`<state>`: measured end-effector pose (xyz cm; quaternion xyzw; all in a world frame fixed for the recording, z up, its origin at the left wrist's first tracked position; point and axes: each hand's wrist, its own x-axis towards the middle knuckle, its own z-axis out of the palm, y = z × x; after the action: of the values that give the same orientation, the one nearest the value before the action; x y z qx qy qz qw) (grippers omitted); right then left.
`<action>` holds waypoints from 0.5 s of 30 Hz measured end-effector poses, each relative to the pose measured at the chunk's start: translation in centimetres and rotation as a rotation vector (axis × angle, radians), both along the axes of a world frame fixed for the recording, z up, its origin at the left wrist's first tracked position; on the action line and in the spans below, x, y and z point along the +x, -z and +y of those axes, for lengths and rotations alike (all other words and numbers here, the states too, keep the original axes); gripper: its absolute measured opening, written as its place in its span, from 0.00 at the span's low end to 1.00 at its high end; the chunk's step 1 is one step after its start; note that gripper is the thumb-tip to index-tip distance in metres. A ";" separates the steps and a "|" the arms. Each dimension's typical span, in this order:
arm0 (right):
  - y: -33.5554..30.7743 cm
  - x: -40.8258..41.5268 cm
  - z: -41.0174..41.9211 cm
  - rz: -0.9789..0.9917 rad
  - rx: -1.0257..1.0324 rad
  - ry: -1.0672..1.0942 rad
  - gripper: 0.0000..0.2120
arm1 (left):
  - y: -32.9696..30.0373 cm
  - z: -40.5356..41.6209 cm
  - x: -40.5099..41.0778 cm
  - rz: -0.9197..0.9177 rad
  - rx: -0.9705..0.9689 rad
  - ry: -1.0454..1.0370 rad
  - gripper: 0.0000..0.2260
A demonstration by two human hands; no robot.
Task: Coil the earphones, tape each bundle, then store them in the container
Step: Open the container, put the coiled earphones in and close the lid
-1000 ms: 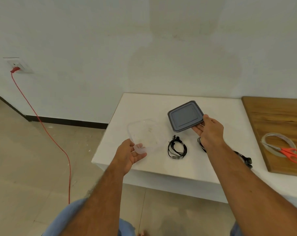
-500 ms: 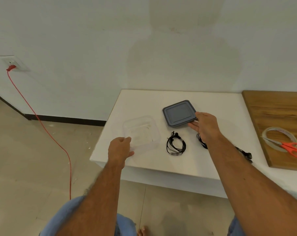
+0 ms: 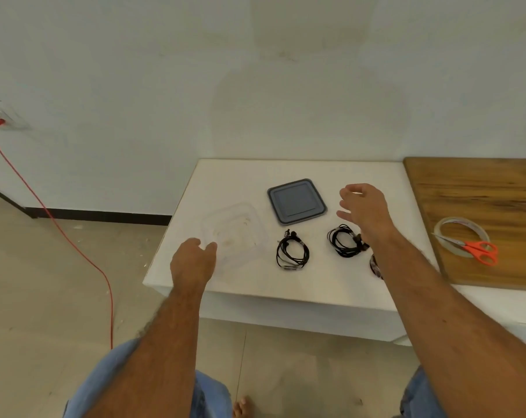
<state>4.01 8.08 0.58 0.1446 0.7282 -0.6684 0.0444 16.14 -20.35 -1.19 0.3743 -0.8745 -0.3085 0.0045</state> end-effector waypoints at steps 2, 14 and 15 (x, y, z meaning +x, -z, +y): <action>-0.5 0.6 1.6 0.059 0.080 -0.057 0.06 | -1.3 0.8 0.3 0.138 -0.133 0.037 0.18; 0.9 4.3 -2.8 0.093 0.646 -0.476 0.07 | 1.1 11.5 -1.6 -0.015 -0.046 0.431 0.16; 1.3 4.2 -3.5 0.104 0.751 -0.520 0.09 | 1.7 11.9 -1.6 -0.059 -0.047 0.426 0.17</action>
<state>8.20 4.54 -0.71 -0.0708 0.9334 -0.3312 0.1185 14.55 -8.43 -2.87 0.1898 -0.9405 -0.2708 -0.0776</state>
